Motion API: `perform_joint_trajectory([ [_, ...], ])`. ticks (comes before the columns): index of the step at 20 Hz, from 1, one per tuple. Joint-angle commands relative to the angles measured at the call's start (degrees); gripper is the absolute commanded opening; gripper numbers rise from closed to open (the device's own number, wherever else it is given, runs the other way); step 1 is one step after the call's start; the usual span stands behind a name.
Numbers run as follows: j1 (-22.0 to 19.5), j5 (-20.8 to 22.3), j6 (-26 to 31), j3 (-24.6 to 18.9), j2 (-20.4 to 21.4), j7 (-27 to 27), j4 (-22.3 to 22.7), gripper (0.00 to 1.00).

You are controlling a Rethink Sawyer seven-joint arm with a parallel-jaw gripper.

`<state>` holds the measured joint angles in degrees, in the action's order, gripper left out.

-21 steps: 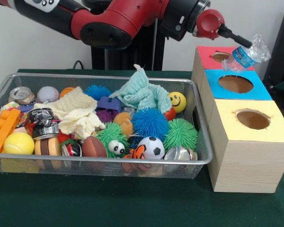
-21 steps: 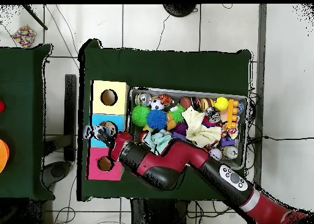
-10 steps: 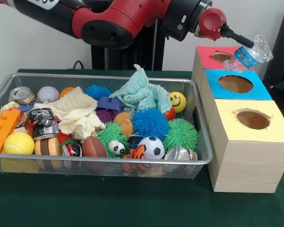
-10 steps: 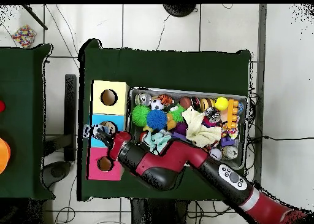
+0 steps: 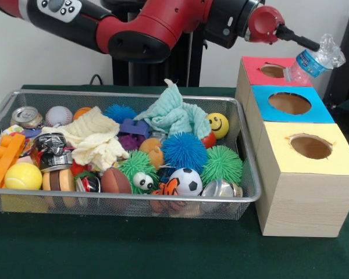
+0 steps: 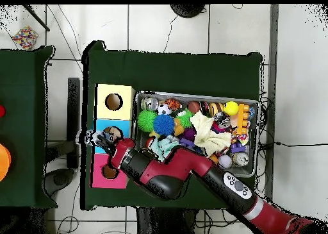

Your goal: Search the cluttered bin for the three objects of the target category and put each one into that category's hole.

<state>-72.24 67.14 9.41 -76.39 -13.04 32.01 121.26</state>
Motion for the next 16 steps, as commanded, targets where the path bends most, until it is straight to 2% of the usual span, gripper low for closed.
perform_joint_trajectory([
  [1, 0.3, 3.4, -1.0, 0.6, 0.2, -7.9, -8.4, 0.00],
  [9, 4.7, 10.1, -8.9, 4.2, 12.2, 4.9, -9.8, 0.00],
  [16, 6.7, 11.7, -12.4, 5.8, 16.3, 9.8, -9.8, 0.00],
])
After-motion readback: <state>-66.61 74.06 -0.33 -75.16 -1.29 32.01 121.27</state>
